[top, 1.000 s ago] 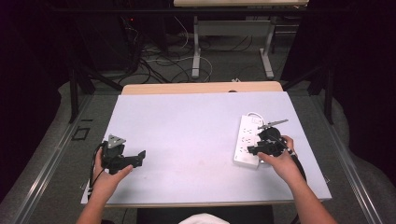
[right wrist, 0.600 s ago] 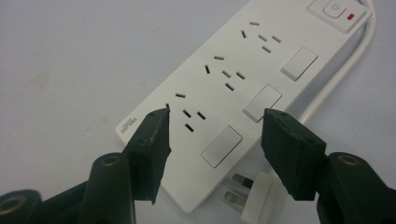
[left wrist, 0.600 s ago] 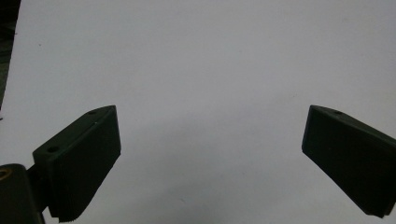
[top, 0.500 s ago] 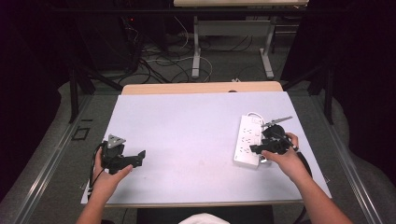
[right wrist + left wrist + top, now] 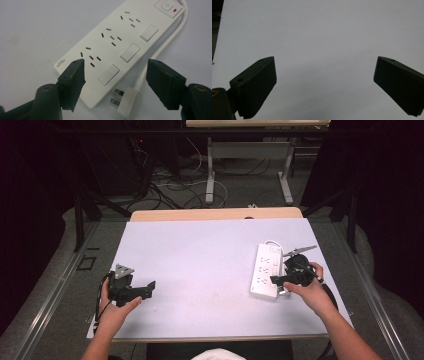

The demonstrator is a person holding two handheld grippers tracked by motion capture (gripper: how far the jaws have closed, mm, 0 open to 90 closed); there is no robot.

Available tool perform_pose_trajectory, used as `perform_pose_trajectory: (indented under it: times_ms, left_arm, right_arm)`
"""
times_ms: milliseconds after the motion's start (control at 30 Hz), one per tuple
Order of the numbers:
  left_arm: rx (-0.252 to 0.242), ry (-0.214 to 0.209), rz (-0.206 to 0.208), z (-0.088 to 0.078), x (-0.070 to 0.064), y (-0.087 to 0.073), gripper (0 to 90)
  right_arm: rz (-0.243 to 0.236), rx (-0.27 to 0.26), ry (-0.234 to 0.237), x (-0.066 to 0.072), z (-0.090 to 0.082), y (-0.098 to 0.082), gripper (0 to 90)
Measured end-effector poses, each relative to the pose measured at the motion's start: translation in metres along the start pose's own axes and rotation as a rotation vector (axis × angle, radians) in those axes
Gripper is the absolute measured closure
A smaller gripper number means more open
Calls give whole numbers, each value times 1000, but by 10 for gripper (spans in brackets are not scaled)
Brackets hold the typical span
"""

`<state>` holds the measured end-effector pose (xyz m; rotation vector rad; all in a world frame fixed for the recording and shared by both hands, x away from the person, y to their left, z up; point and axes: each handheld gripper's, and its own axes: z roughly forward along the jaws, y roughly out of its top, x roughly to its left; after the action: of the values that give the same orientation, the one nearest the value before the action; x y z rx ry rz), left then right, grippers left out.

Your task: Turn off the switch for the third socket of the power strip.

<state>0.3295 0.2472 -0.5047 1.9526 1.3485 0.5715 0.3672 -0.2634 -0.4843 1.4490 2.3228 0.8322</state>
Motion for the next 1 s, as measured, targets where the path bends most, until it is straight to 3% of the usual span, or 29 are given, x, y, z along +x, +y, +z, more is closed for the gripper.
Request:
perform_pose_trajectory:
  times_ms: [533, 1000]
  left_arm:
    - [-21, 6, -10, 1, 0, 0, 44]
    - [-26, 7, -15, 2, 0, 0, 44]
  right_arm:
    - [80, -45, 1, -16, -9, -10, 162]
    - [105, -66, -84, -36, -13, -25, 154]
